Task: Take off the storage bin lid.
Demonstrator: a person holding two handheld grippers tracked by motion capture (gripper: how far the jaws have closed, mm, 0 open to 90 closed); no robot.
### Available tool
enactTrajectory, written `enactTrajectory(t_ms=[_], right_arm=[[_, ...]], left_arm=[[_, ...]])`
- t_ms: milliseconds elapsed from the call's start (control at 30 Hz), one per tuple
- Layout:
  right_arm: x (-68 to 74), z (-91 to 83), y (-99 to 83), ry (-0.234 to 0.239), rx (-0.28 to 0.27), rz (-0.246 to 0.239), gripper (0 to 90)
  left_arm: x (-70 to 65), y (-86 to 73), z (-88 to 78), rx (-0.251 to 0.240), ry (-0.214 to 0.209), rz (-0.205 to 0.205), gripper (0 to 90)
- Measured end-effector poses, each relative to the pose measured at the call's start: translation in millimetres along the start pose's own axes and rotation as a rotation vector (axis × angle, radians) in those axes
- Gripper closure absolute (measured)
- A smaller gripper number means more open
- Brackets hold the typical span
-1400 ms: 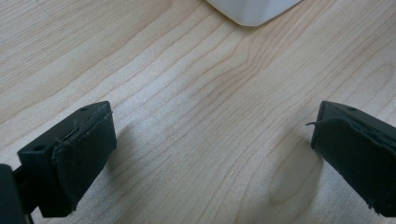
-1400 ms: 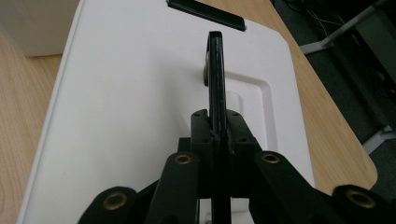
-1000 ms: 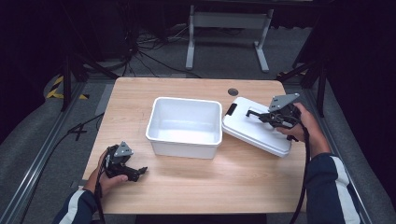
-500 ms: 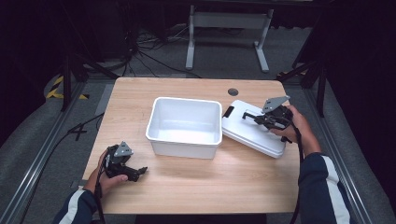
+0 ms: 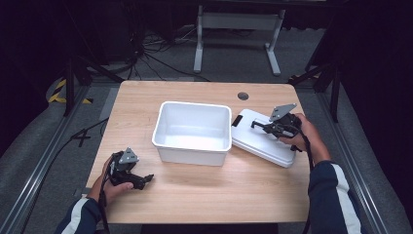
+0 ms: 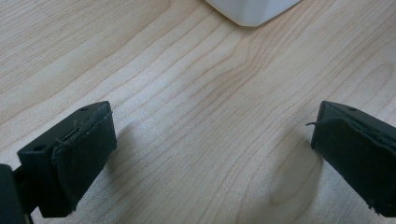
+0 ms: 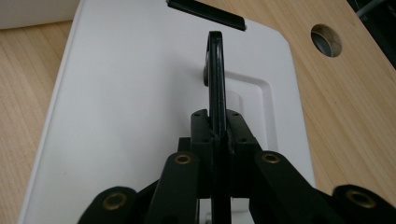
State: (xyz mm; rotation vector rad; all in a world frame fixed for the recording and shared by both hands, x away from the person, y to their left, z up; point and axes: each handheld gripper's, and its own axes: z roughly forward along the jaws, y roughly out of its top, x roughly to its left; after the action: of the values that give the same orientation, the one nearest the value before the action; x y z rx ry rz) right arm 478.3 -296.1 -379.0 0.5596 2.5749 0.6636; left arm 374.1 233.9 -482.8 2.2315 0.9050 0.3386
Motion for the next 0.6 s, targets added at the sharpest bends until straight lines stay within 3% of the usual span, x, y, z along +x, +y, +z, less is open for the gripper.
enactTrajectory(t_ms=[600], right_arm=[[2.7,10.3,-7.7,0.014,0.038,0.008,84.1]], left_arm=[[0.0,0.0,0.0,0.0,0.0,0.0,0.5]])
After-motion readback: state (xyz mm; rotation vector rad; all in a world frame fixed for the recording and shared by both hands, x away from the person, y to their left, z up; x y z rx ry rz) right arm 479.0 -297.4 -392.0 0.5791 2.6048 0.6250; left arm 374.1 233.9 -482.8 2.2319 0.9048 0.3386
